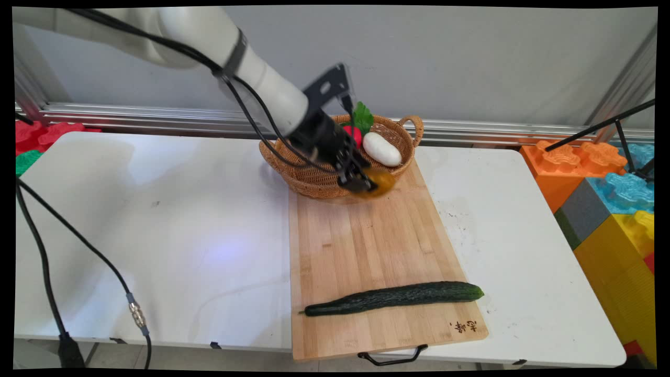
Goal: Place the picked object on the cutting board
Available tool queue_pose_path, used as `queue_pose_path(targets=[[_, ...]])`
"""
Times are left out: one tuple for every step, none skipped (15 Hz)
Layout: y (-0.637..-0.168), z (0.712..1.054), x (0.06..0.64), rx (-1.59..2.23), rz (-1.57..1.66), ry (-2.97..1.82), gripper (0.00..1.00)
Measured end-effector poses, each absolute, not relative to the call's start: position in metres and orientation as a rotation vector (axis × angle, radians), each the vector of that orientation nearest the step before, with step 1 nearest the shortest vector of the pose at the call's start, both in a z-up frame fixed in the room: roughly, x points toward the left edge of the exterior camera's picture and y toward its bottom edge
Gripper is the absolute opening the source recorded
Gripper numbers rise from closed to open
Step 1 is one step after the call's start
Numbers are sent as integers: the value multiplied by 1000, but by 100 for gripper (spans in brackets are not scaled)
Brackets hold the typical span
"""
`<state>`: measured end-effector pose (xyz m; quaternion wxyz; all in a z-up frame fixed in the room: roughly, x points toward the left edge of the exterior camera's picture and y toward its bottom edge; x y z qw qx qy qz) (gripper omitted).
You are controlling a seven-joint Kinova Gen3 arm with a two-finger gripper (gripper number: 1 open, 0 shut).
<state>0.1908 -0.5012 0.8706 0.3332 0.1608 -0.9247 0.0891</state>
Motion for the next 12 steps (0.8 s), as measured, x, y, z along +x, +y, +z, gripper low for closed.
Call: queue_pose_path(targets=[[-497,863,184,428,211,-2414,0],[-494,854,176,435,192,-2412,0],[-491,844,169,445,176,-2410,0],[-490,835,164,453,166,-2409,0],[-489,829,161,458,160,-2408,0],[-489,821,156,467,153,-2408,0],[-489,816,154,471,149,-2408,0],[-489,808,150,478,143,-2408,0],[-489,805,148,481,141,-2408,0],[-489,797,145,488,135,-2408,0],[-489,794,142,491,132,-2407,0],[-489,789,139,495,127,-2405,0]])
